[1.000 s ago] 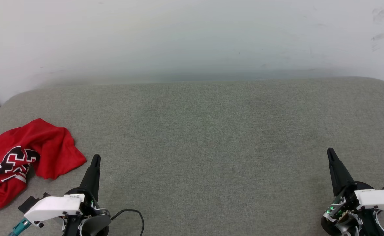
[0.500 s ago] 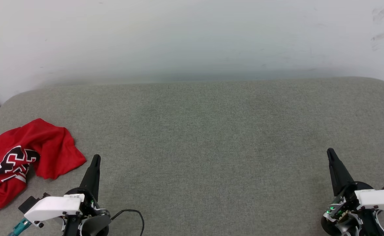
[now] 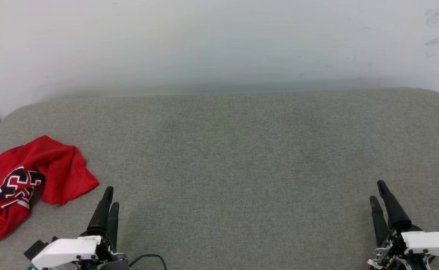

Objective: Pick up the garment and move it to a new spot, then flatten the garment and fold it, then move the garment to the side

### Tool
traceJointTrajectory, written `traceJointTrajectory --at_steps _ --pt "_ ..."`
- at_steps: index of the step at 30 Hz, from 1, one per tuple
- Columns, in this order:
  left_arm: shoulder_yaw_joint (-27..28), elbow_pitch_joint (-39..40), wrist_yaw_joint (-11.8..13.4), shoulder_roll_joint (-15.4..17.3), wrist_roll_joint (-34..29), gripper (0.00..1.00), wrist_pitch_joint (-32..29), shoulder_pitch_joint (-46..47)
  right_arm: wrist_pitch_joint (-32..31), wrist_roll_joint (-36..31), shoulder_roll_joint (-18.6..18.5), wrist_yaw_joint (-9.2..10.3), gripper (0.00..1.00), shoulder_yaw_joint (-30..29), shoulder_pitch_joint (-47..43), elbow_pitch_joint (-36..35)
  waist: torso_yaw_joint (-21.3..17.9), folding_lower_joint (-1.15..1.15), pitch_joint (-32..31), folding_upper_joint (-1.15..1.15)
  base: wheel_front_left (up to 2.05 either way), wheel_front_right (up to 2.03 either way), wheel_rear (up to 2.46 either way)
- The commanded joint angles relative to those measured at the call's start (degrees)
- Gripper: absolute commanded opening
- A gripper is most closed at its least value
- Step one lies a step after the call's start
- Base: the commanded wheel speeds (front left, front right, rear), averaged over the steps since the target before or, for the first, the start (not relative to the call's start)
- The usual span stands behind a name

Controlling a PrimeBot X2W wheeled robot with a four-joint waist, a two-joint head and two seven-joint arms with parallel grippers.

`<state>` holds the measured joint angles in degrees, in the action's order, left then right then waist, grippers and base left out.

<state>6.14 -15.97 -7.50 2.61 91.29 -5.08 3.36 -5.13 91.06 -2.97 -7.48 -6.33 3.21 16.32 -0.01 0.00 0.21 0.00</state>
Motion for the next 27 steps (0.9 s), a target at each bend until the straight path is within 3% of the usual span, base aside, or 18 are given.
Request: traceJointTrajectory --at_steps 1,10,27 --pt "0.29 1.47 -0.01 0.12 -1.26 1.0 0.66 0.91 0.66 -1.33 0.0 -0.01 1.0 0.02 0.81 -1.53 -0.01 0.0 0.02 0.0 0.0 0.0 0.0" --pt "0.71 4.94 2.13 0.15 -10.89 1.0 3.1 1.06 3.11 -8.47 0.01 -0.01 1.0 -0.64 0.7 -3.77 -0.04 0.0 0.18 0.0 0.0 0.0 0.0" --pt "-3.13 9.96 8.22 0.2 -31.7 1.0 7.1 0.06 7.13 -32.12 0.04 -0.01 1.0 1.42 -0.17 -10.51 -0.02 0.0 0.42 0.0 0.0 0.0 0.0"
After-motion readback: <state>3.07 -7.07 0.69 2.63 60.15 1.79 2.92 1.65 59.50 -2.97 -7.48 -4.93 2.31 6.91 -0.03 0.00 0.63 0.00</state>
